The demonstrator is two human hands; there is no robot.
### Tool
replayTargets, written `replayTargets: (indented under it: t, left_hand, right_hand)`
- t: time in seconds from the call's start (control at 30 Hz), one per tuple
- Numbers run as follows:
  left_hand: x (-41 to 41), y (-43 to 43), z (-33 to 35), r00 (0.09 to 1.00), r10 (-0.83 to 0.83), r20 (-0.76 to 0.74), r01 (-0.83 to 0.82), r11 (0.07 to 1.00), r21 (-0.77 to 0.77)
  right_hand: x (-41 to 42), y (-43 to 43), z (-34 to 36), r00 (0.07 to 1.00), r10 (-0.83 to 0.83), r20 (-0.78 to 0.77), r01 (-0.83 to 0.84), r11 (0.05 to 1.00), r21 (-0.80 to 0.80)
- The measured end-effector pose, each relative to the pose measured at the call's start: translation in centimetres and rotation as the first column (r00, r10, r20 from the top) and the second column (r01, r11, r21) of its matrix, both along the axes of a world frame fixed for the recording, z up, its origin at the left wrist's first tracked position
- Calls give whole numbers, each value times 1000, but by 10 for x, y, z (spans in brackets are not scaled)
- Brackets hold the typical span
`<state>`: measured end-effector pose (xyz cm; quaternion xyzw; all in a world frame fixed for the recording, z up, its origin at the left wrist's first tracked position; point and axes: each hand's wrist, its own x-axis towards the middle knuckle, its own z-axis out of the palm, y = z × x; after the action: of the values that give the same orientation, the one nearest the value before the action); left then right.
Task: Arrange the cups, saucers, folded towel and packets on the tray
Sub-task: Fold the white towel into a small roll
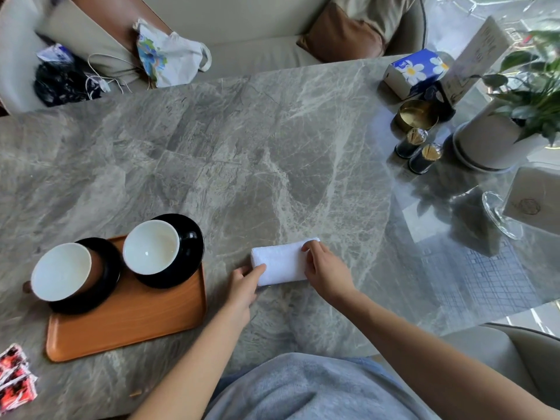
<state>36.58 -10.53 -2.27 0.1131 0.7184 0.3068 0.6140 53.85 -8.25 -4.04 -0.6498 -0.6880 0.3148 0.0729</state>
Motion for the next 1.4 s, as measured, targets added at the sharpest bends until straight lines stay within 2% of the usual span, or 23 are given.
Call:
replayTargets:
  t: [0.1, 0.37, 0.53, 0.73, 0.83, 0.93, 1.03, 1.2, 1.4]
  left_hand:
    - [-1, 6, 2, 999, -27, 41, 26, 999, 19]
    - [18, 18, 15, 990, -115, 83, 97, 976, 195]
    - [27, 21, 20, 986, -156, 53, 138, 957, 254]
    - [23, 21, 20, 977, -214, 25, 202, 951, 235]
    - [21, 20, 18, 962, -264, -73, 273, 925, 264]
    - [18, 20, 18, 900, -356, -253, 431, 818, 381]
    - [13, 23, 15, 826, -404, -392, 544, 753, 370]
    - [0, 22, 2, 776, -413, -477, 578, 767, 277]
    - [-11, 16, -13, 779, -433, -453, 567, 796, 213]
  right_hand:
    - [0, 0, -2, 1000, 10, 1, -10, 1000, 4]
    - [3, 1, -4, 996, 36, -87, -34, 999, 29]
    - [7, 8, -7, 981, -54, -184, 55, 998, 3]
    - [26, 22, -5, 955, -77, -288, 60, 996, -69]
    - [32, 22, -8, 959, -68, -275, 55, 997, -55]
    - [35, 22, -11, 960, -75, -271, 65, 997, -47]
    - [34, 22, -10, 969, -52, -243, 46, 999, -29]
    - [32, 23, -9, 989, -14, -150, 14, 1000, 1]
    - [30, 25, -11, 994, -23, -108, 22, 1000, -13]
